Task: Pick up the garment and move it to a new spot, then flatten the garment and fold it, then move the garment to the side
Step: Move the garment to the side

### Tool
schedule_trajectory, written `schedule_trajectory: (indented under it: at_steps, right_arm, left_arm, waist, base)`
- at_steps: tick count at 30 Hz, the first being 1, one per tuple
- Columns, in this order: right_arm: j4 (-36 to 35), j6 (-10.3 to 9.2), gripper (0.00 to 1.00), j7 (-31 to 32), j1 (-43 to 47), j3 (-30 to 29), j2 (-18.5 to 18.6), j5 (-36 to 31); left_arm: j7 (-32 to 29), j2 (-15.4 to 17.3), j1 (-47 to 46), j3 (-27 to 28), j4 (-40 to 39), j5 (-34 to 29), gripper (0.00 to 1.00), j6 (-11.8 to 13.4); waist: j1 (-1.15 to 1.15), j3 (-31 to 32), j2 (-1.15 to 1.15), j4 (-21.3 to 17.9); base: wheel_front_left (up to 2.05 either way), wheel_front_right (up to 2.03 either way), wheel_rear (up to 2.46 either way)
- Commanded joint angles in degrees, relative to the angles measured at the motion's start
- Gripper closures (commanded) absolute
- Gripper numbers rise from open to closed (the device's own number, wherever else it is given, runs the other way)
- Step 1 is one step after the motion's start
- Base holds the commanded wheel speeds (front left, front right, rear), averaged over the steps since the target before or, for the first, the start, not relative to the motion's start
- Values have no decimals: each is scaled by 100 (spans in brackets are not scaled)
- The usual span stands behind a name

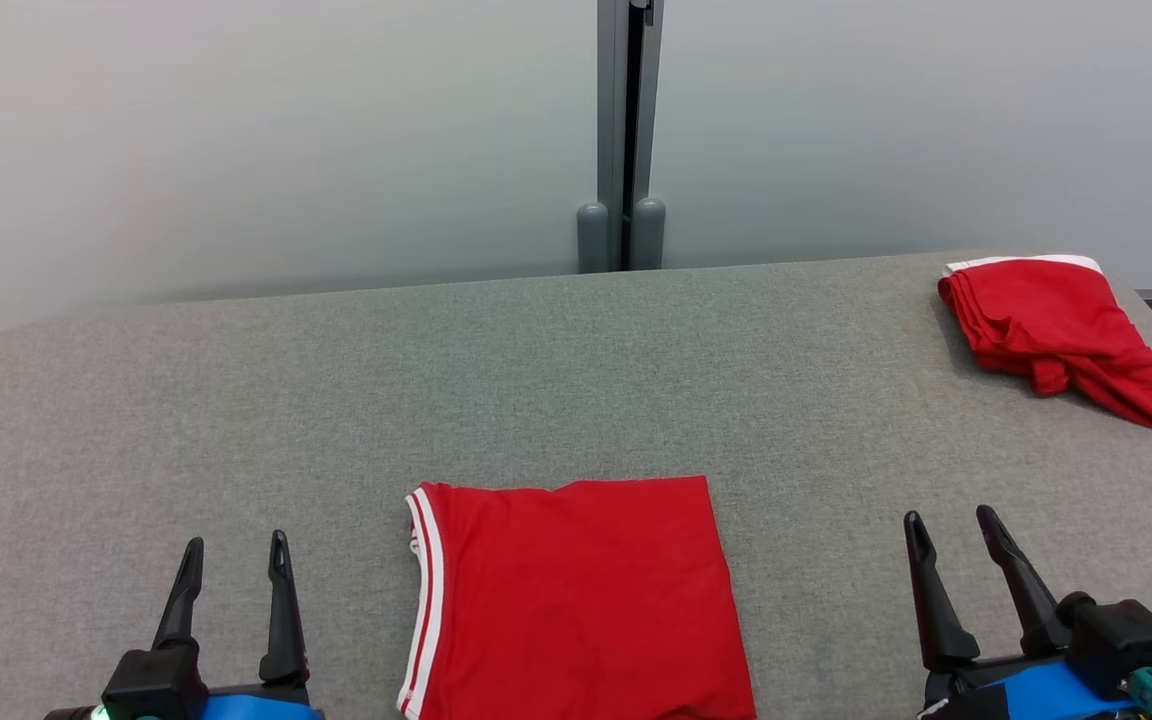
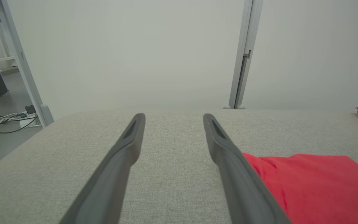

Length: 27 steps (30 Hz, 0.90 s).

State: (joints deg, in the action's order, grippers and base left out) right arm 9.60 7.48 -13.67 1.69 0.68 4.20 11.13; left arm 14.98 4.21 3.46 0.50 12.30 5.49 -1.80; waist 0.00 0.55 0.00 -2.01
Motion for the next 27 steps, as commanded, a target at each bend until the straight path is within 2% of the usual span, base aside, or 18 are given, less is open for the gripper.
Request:
schedule_trajectory:
  at_steps: [1,8,18,27]
  right_arm:
    - [12,3,0,14,41,-22,-2,-46]
    - [65,3,0,44,-31,28,31,-66]
    - [241,3,0,352,-909,357,37,-29]
    - [978,3,0,916,-1613,685,29,16]
  left_arm:
    - [12,31,37,-12,5,5,0,19]
    - [16,60,-9,-18,36,46,0,31]
    - [20,27,-74,-146,-38,60,0,73]
    - [24,44,-314,-213,98,100,0,11]
  waist:
    - [0,0,0,2]
    - [0,-9,0,12]
    - [0,-150,0,161]
    - [0,-418,0,533]
  base:
    - [0,0,0]
    - [0,0,0]
    - [0,0,0]
    - [0,0,0]
